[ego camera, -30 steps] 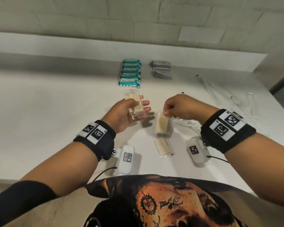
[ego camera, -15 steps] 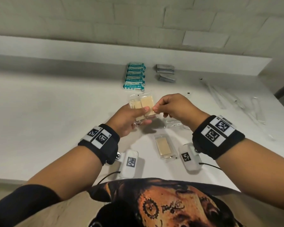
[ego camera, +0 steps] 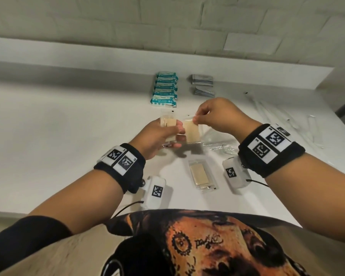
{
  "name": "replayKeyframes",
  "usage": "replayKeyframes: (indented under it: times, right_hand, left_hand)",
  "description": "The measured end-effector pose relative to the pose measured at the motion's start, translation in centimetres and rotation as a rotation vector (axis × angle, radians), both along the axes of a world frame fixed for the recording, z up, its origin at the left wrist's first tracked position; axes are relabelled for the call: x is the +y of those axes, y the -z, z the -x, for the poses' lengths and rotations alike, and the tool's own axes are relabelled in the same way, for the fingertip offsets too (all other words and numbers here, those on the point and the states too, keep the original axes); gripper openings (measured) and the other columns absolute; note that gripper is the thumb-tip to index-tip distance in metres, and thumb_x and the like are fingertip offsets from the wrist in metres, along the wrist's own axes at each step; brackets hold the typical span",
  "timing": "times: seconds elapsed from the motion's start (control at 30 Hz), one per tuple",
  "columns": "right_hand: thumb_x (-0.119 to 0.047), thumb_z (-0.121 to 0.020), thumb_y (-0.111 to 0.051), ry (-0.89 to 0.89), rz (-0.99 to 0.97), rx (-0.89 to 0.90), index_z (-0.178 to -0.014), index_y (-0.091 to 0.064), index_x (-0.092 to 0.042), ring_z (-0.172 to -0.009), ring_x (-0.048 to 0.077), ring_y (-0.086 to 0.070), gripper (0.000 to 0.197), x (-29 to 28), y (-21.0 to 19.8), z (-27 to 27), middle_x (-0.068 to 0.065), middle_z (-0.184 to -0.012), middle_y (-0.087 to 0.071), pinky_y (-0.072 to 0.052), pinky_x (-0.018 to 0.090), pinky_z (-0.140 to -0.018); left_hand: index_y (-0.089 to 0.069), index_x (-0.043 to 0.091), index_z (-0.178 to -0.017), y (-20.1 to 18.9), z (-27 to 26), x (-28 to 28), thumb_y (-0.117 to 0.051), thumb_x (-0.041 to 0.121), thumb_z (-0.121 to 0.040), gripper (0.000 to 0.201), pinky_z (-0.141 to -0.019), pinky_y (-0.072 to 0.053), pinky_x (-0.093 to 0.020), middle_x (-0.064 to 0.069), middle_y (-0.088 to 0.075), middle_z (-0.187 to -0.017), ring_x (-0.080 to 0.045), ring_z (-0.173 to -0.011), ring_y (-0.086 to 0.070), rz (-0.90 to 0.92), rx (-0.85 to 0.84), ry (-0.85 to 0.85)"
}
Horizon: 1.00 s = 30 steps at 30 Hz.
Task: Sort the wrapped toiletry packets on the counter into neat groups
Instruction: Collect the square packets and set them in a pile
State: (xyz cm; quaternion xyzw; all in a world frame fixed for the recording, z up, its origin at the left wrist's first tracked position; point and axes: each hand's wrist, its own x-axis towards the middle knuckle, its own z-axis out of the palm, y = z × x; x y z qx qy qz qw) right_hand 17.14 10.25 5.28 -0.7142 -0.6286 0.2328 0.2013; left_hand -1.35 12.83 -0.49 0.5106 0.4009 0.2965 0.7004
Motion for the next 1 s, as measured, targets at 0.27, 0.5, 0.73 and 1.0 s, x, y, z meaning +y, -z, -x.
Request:
replayKeyframes:
  times: [0.27,0.5,0.73,1.0]
  right_hand:
    - [-0.015,-0.080,-0.070,-0.188,0.387,-0.029,-0.070,-0.067,-0.017,-0.054,0.011,-0.054,0.011,-3.1,3.3,-0.1,-0.004,-0.061,-0.063,-0.042,0.023,-0.053]
    - [-0.031,-0.083,-0.071,-0.147,0.219,-0.246,-0.093,-0.068,-0.021,-0.078,0.009,-0.058,0.015,-3.1,3.6,0.8,-0.009,-0.088,-0.062,-0.043,0.025,-0.064]
    - [-0.034,-0.083,-0.071,0.015,-0.019,0.360,-0.095,-0.067,-0.015,-0.061,0.011,-0.062,0.023,-3.2,1.9,4.1,-0.003,-0.077,-0.069,-0.048,0.024,-0.053]
    - [-0.010,-0.091,-0.062,0.139,-0.022,0.661,-0.086,-0.065,-0.005,-0.050,0.015,-0.063,0.007,-2.9,3.1,3.7,0.008,-0.071,-0.067,-0.052,0.023,-0.048]
  left_hand:
    - [-0.053,0.008,-0.126,0.7,1.9,0.1,-0.042,-0.002,-0.095,0.034,-0.086,-0.057,-0.044,-0.012,-0.066,-0.124,-0.030,-0.111,-0.065,0.197,-0.197,-0.045]
    - [-0.062,0.011,-0.108,1.0,2.0,-0.6,-0.061,0.012,-0.091,0.017,-0.089,-0.054,-0.038,-0.007,-0.073,-0.096,-0.028,-0.087,-0.070,0.122,-0.119,-0.086]
    - [-0.061,-0.002,-0.119,0.0,0.7,-1.2,-0.056,0.030,-0.094,0.041,-0.089,-0.056,-0.038,-0.019,-0.067,-0.116,-0.029,-0.102,-0.066,0.052,-0.141,-0.014]
    - [-0.060,0.010,-0.101,-0.5,0.9,-0.9,-0.053,0.014,-0.096,0.009,-0.078,-0.057,-0.036,-0.010,-0.064,-0.094,-0.025,-0.089,-0.064,-0.032,-0.124,-0.047]
